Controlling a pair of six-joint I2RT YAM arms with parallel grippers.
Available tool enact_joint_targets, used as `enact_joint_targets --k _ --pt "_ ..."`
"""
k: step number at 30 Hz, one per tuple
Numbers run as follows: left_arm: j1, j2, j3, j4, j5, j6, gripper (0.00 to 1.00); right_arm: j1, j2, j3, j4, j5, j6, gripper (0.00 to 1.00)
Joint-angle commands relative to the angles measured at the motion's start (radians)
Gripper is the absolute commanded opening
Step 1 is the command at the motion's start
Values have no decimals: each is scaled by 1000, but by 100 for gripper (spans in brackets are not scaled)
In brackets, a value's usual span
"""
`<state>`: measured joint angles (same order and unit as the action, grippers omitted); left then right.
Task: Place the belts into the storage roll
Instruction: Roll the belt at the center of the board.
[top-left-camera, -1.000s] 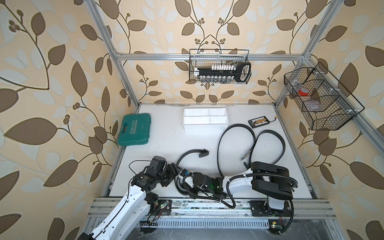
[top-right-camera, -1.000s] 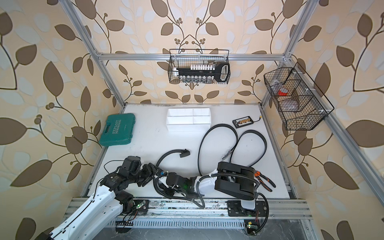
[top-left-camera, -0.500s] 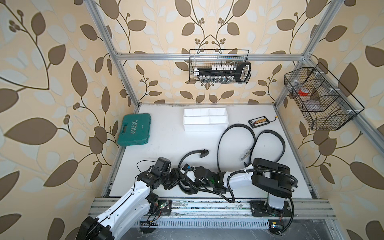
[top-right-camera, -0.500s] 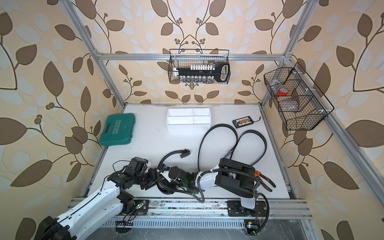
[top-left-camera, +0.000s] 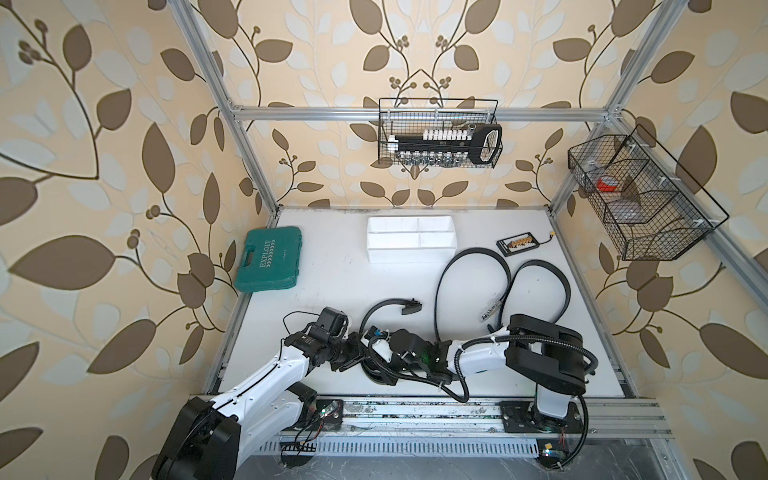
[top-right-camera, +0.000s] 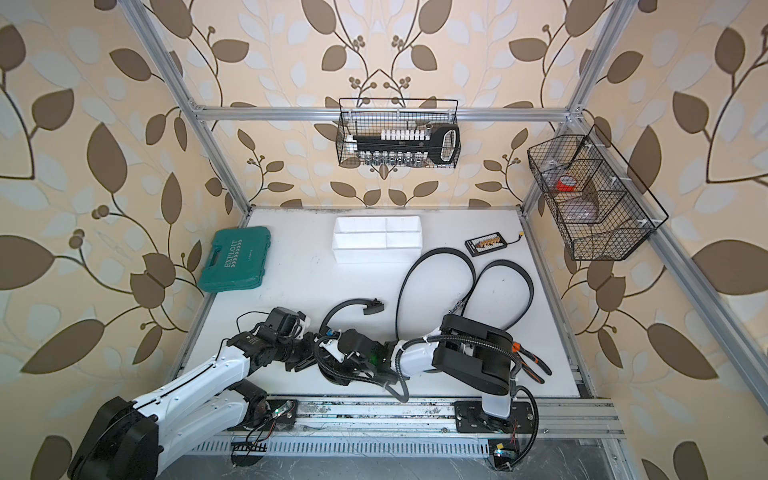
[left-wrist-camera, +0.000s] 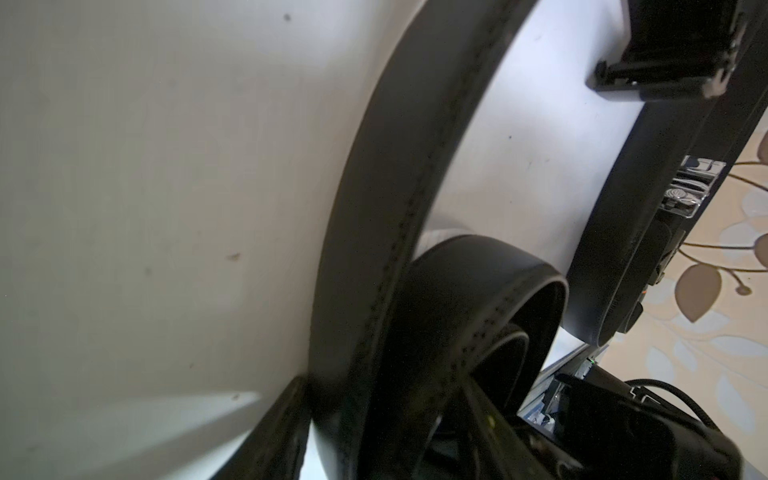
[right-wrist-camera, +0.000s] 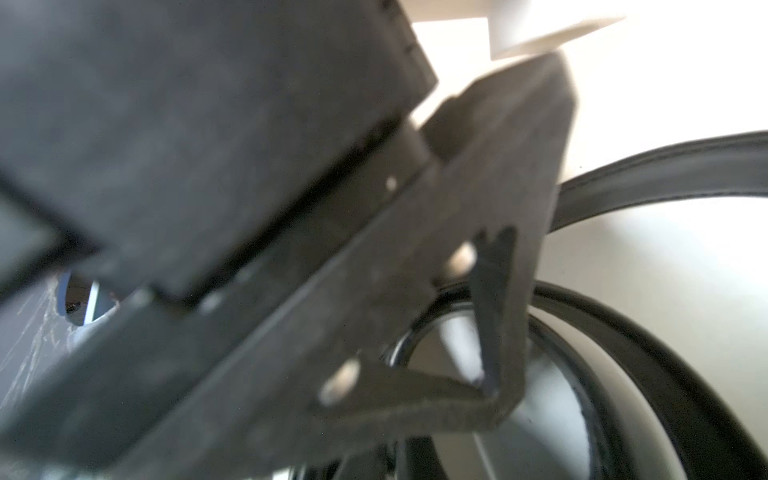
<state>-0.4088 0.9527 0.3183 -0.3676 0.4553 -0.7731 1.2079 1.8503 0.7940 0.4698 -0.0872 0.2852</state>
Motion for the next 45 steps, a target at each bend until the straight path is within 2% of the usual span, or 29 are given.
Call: enact_joint_targets --k 1,8,17,20,22,24,26,29,32,35,37,42,45 --pt "-21 48 6 33 -62 76 53 -3 -20 -31 -94 -21 -27 0" --pt "-128 145 18 100 -123 83 43 -4 -35 -21 -107 -51 -28 0" --pt "-169 134 28 73 -175 84 20 -7 -62 -35 -79 -83 -9 0" --pt "-179 147 35 69 -183 83 7 -12 -72 -45 -71 -92 0 0" --pt "-180 149 40 59 -190 84 6 -18 -83 -57 -68 -92 13 1" --pt "-181 143 56 25 -206 90 6 -28 -106 -78 -59 -97 26 14" --pt "-181 132 81 -27 -227 99 5 -43 -153 -101 -71 -88 32 37" --pt "-181 109 108 -86 -248 106 5 -91 -279 -155 -97 -90 45 61" --pt "-182 107 132 -128 -268 119 5 -151 -440 -181 -180 -94 40 79" --pt "-183 119 142 -143 -274 123 6 -235 -577 -180 -284 -105 24 90" --pt "-183 131 145 -138 -274 124 6 -303 -617 -168 -333 -154 9 98" --pt "-192 175 177 -150 -277 131 5 -431 -617 -111 -412 -226 -11 99" --pt "-207 200 212 -196 -308 141 5 -465 -535 -3 -524 -125 -58 99"
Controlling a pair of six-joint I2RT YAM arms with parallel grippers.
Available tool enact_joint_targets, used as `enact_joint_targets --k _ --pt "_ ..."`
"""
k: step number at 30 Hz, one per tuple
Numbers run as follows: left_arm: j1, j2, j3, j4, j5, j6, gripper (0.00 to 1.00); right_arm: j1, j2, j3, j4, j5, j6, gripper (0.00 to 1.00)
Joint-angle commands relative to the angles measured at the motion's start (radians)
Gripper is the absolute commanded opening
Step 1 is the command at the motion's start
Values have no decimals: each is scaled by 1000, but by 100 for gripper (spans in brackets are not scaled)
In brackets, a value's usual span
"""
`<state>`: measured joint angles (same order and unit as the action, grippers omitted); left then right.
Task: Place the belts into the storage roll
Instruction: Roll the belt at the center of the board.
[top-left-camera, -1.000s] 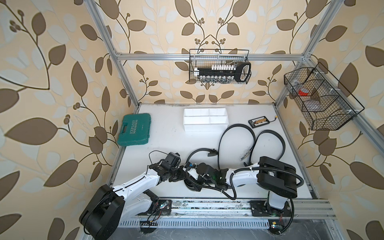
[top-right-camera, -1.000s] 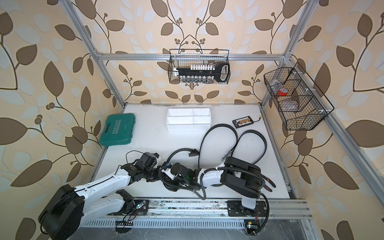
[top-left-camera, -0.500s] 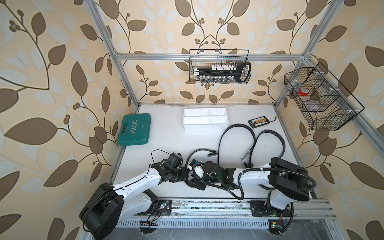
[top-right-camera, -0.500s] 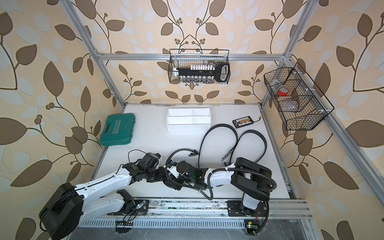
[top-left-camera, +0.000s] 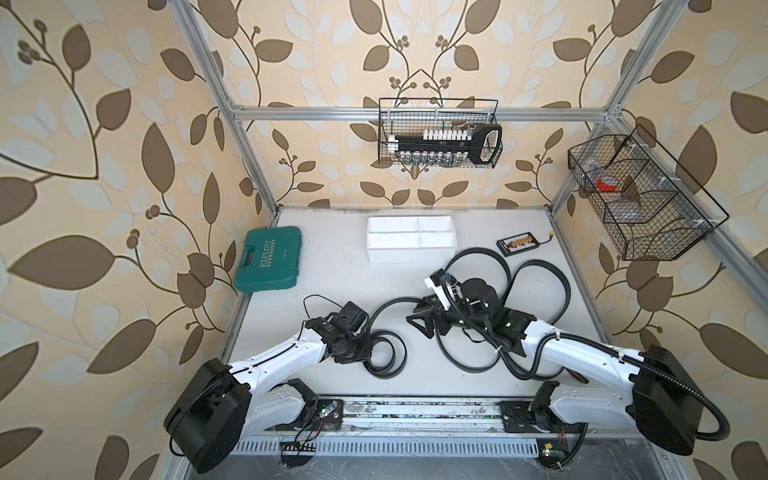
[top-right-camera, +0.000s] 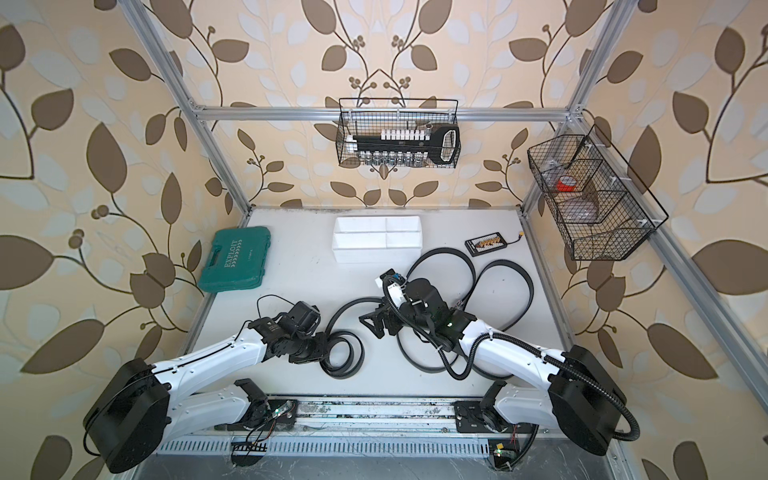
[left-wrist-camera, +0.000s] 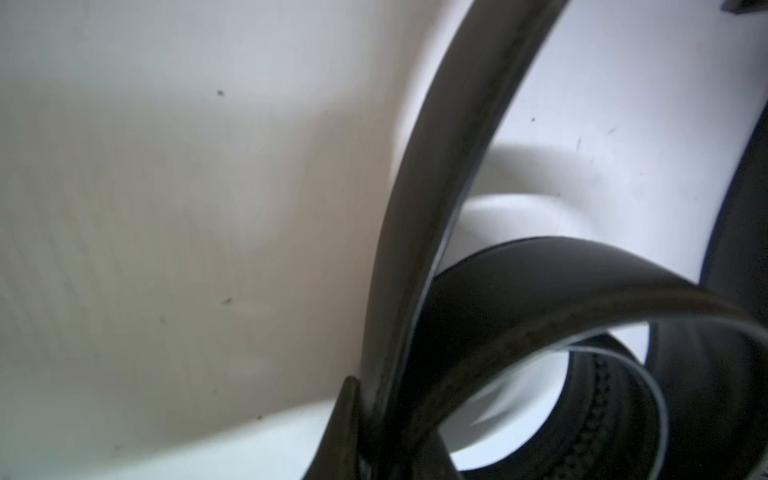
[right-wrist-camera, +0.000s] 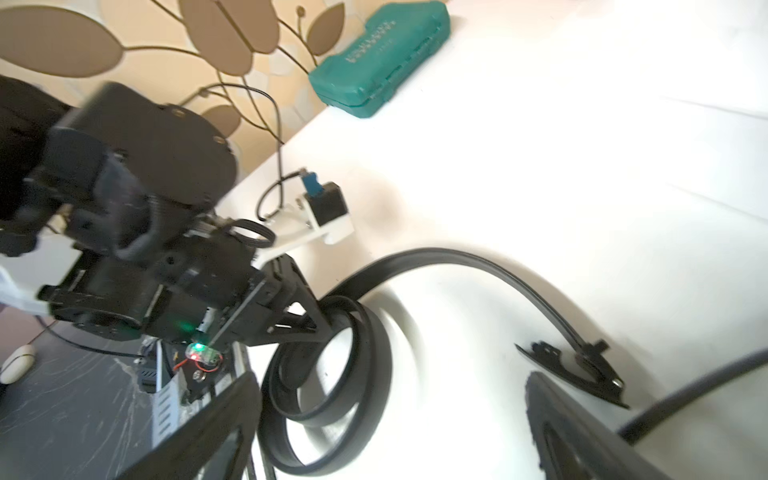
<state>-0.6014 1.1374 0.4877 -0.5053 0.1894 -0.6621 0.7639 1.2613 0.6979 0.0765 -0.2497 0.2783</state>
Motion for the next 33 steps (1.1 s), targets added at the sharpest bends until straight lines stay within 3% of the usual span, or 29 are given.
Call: enact_joint_targets --k 1,4,12,15,18,20,24,33 --pt "-22 25 59 -73 -57 30 5 -27 112 163 -219 83 -91 99" --pt "-47 70 115 -126 -103 38 5 -39 274 313 -332 169 -182 99" --pt "-66 149 209 -179 -159 71 7 -70 615 615 -473 154 -322 94" --pt "-67 169 221 -183 -164 84 8 -70 714 709 -516 134 -355 88" --pt "-67 187 225 -182 -171 93 8 -70 809 805 -573 96 -375 71" --pt "-66 198 229 -178 -176 96 9 -70 846 844 -594 74 -368 38" --pt "-65 234 256 -182 -211 105 12 -70 823 804 -577 59 -325 0" --pt "-66 342 355 -222 -252 164 15 -116 672 579 -480 30 -207 1"
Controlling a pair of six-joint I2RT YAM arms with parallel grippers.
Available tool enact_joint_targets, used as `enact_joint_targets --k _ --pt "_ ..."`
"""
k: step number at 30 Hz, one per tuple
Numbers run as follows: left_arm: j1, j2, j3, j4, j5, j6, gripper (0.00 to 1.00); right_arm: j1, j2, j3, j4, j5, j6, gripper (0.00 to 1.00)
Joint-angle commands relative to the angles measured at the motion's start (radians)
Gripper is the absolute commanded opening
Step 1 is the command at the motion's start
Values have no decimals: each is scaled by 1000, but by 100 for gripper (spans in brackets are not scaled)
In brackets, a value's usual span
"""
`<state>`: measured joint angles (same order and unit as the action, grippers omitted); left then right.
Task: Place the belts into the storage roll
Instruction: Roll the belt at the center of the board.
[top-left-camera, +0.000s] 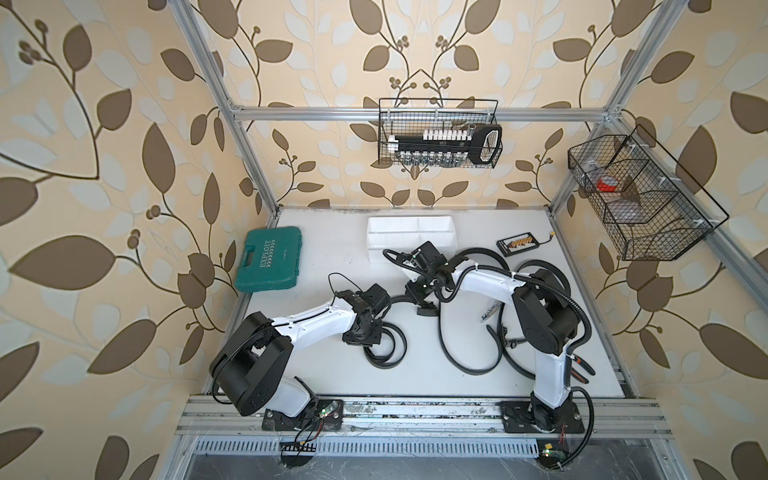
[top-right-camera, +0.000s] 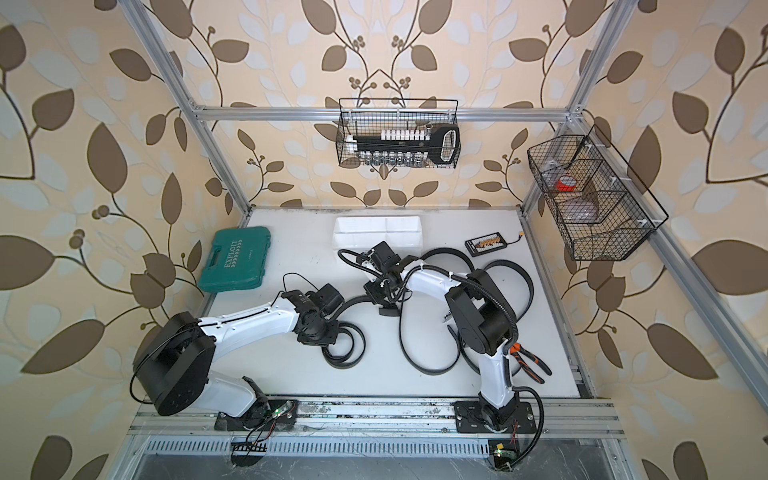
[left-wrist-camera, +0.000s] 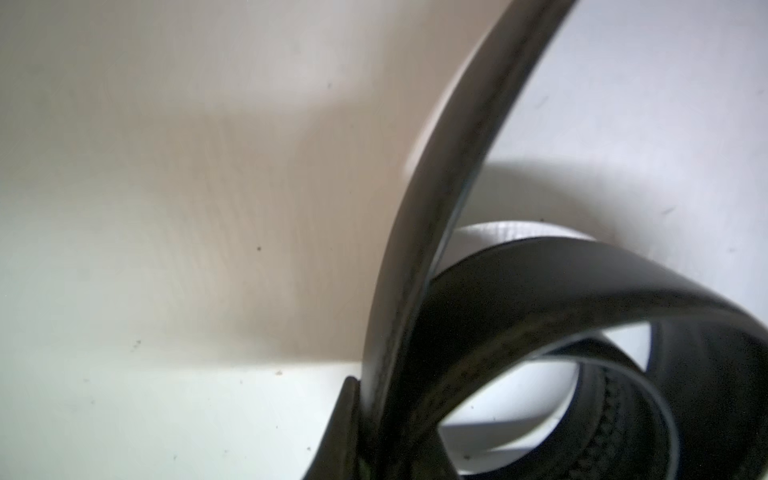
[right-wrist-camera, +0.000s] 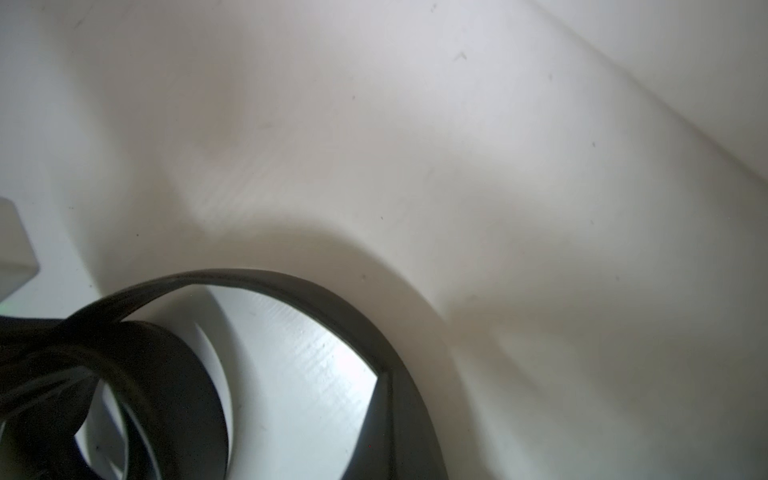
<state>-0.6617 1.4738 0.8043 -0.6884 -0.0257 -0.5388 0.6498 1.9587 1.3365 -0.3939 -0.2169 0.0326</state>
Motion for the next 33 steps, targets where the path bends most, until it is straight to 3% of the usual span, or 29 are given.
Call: enact_joint_targets --k 1,5,8,9,13,15,26,33 --pt "-4 8 43 -44 -37 48 15 -4 -34 -73 9 -2 41 13" --pt "-5 10 60 -59 -41 63 15 -11 -28 -63 26 -30 25 49" --pt "-5 22 77 -69 -46 75 16 -11 -9 -44 20 -45 11 55" --pt "-5 27 84 -72 -49 81 16 -11 -2 -40 19 -43 9 52" --pt "-4 43 99 -79 -60 95 19 -18 33 -23 -4 -71 7 12" --pt "-5 47 99 -76 -56 99 20 -16 31 -37 -1 -77 16 0" --pt "-5 75 82 -66 -5 101 31 -76 -64 -116 31 41 217 0" --pt "-5 67 78 -66 -6 98 19 -94 -73 -113 33 61 276 0"
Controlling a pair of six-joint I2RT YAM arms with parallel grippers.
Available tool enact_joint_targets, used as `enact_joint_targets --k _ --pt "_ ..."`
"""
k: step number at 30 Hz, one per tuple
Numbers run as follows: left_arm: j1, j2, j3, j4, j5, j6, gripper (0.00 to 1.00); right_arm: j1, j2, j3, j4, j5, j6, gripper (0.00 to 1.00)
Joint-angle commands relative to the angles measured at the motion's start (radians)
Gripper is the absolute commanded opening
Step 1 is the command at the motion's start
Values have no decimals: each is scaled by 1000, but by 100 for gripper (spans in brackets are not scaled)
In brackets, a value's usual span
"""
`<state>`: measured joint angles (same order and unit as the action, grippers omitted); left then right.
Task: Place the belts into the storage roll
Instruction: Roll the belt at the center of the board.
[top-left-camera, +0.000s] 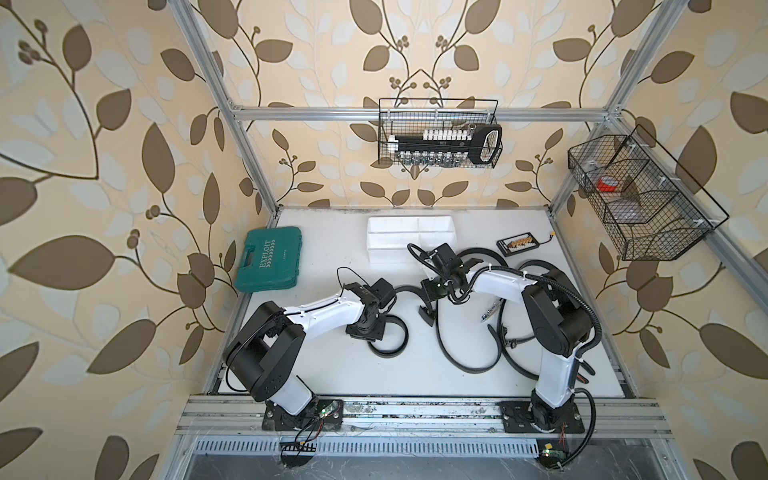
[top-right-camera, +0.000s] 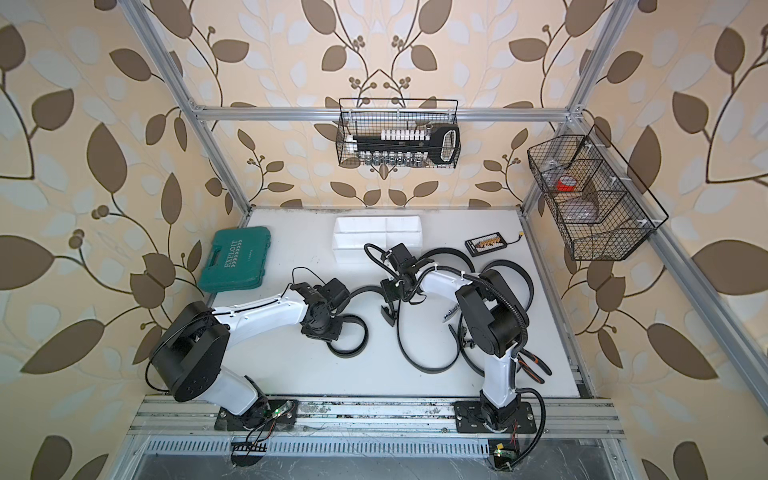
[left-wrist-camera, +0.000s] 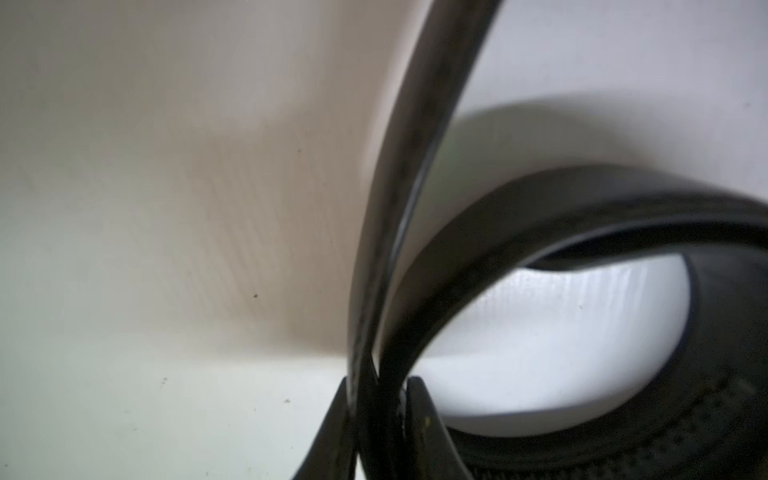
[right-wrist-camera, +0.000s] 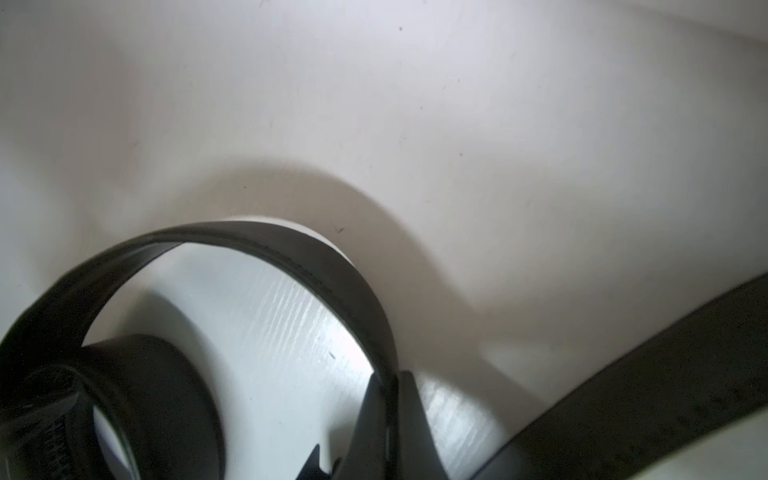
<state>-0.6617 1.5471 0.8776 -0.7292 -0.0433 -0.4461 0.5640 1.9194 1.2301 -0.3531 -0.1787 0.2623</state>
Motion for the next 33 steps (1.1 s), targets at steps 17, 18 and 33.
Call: enact_joint_targets --k 17,18,33 --pt "0 32 19 -40 -31 -12 2 -81 -51 -33 -17 38 89 0" --pt "12 38 26 -48 -50 -15 0 -81 -54 -29 -22 35 86 0" --pt "272 155 176 -31 -56 48 0 117 -295 -307 114 -139 171 42"
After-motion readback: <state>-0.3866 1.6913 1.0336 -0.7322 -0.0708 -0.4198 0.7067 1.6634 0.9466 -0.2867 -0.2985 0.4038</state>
